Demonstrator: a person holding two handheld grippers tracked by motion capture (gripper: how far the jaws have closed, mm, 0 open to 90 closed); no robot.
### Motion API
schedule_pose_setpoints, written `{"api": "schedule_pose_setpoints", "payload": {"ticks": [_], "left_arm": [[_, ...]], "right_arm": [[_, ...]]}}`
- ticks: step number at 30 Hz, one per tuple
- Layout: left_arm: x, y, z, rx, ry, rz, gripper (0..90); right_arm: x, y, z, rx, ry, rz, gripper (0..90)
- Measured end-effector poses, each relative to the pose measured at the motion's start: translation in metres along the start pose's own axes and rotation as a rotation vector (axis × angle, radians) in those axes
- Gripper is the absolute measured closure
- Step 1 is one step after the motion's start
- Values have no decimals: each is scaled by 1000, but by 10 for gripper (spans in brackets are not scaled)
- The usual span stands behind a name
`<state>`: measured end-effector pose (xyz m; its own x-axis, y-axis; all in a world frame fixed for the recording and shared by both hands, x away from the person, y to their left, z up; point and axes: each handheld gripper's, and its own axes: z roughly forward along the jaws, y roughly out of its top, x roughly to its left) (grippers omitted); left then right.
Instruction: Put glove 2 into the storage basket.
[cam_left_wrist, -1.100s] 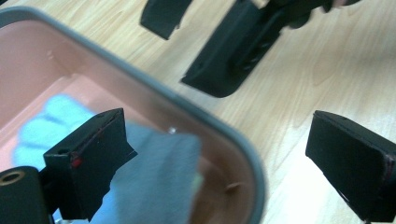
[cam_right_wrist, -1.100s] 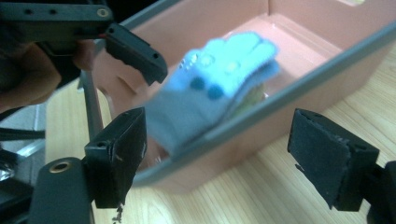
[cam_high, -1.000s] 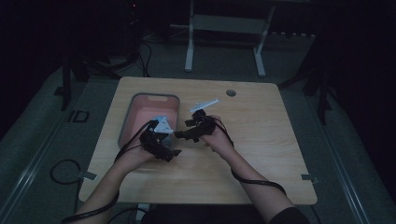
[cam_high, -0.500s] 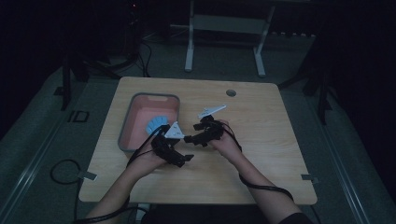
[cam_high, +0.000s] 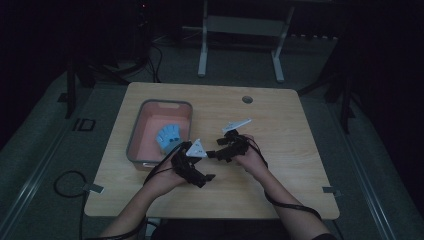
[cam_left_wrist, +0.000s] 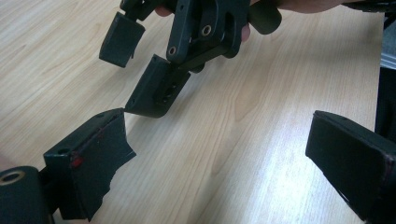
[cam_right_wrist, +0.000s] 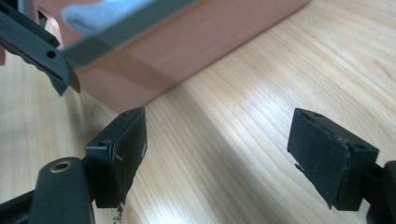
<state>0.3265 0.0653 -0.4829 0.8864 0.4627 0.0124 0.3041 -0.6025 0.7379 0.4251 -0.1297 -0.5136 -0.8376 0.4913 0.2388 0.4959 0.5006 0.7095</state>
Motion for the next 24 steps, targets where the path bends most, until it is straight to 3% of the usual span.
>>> {"api": "schedule_pose_setpoints", "payload": {"ticks": [6, 9, 24], "left_arm": [[-7, -2, 13, 12, -1, 22, 57], [-12, -4, 18, 15, 20, 67, 58], [-21, -17, 46, 21, -45, 43, 57]], "right_arm": [[-4, -10, -2, -7, -2, 17, 196], [-7, -16, -2, -10, -2, 25, 197], [-14, -37, -3, -11, -37, 13, 197]]}}
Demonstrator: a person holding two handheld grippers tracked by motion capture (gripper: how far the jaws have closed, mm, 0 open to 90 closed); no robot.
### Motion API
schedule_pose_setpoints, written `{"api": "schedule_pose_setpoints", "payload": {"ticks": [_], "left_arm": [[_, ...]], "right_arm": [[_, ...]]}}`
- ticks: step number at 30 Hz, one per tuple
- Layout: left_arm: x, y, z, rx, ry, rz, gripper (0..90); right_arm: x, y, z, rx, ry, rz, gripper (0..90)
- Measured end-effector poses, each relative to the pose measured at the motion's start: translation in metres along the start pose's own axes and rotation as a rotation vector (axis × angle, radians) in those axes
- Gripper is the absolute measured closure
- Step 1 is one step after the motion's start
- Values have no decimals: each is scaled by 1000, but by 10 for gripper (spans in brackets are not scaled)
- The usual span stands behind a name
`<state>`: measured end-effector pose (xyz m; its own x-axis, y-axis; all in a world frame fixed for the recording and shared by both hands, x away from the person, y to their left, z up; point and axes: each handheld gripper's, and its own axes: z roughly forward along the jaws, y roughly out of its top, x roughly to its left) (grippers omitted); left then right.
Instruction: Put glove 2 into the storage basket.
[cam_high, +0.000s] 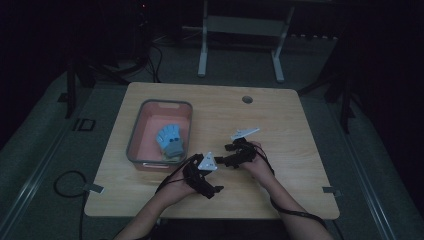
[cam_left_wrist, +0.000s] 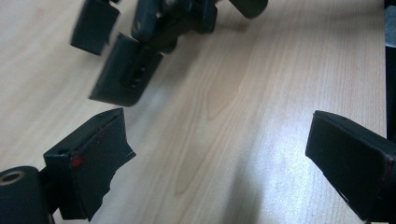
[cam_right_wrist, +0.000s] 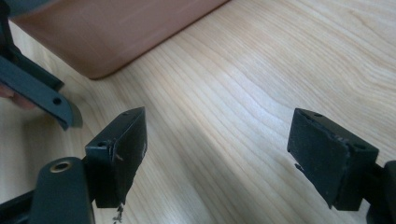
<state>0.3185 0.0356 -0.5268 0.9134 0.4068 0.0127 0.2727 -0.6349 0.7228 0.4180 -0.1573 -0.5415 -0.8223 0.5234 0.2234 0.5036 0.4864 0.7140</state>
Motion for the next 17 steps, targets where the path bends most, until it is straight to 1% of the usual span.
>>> {"api": "schedule_pose_setpoints", "payload": {"ticks": [4, 7, 9, 13, 15, 16, 17], "left_arm": [[-2, -3, 7, 8, -17, -7, 57], [-3, -5, 10, 13, -15, -7, 57], [-3, -6, 11, 14, -21, -12, 57], [-3, -6, 11, 6, -30, -9, 57], [-3, -6, 11, -6, -37, -3, 57], [-3, -6, 11, -7, -36, -4, 57], [-3, -6, 11, -11, -43, -10, 57]], "right_arm": [[-1, -4, 1, 12, -6, -13, 197], [-1, -5, 1, 12, -7, -17, 197], [-1, -5, 1, 12, -3, -17, 196], [0, -5, 1, 7, -14, -11, 196], [-1, -5, 0, 2, -13, -7, 196], [-1, -5, -1, -2, -14, -5, 196], [-1, -4, -1, -3, -11, -2, 196]]}}
